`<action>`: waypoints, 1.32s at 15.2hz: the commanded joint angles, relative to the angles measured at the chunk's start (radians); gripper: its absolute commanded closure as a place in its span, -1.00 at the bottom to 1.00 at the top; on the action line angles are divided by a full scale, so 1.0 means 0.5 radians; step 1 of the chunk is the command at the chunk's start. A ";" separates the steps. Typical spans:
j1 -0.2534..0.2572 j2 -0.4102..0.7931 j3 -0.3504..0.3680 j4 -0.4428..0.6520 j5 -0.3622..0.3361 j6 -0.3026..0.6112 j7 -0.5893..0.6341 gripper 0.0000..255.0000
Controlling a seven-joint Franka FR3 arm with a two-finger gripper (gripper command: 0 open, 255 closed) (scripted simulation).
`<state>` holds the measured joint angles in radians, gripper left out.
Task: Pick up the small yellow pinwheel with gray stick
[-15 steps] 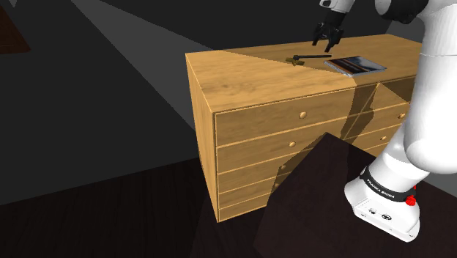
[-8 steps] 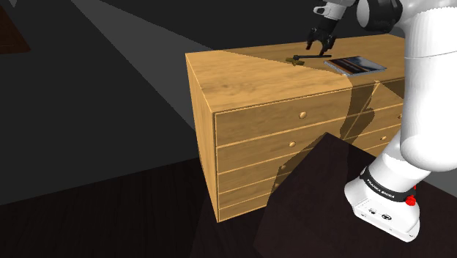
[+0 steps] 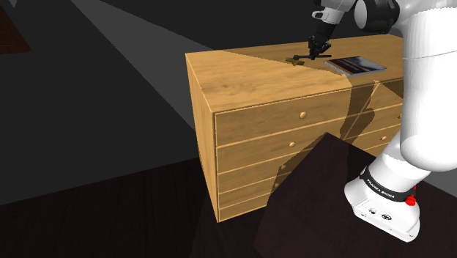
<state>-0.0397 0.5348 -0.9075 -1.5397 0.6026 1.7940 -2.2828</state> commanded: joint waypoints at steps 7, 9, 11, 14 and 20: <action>-0.001 -0.007 -0.004 0.017 -0.007 -0.020 0.007 1.00; -0.005 -0.019 -0.012 0.056 -0.020 -0.063 0.023 1.00; -0.010 -0.030 -0.019 0.097 -0.033 -0.108 0.039 1.00; -0.022 -0.043 -0.026 0.163 -0.048 -0.177 0.061 1.00; -0.059 -0.056 -0.035 0.316 -0.067 -0.323 0.105 1.00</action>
<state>-0.0642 0.5060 -0.9252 -1.3993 0.5694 1.6476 -2.2354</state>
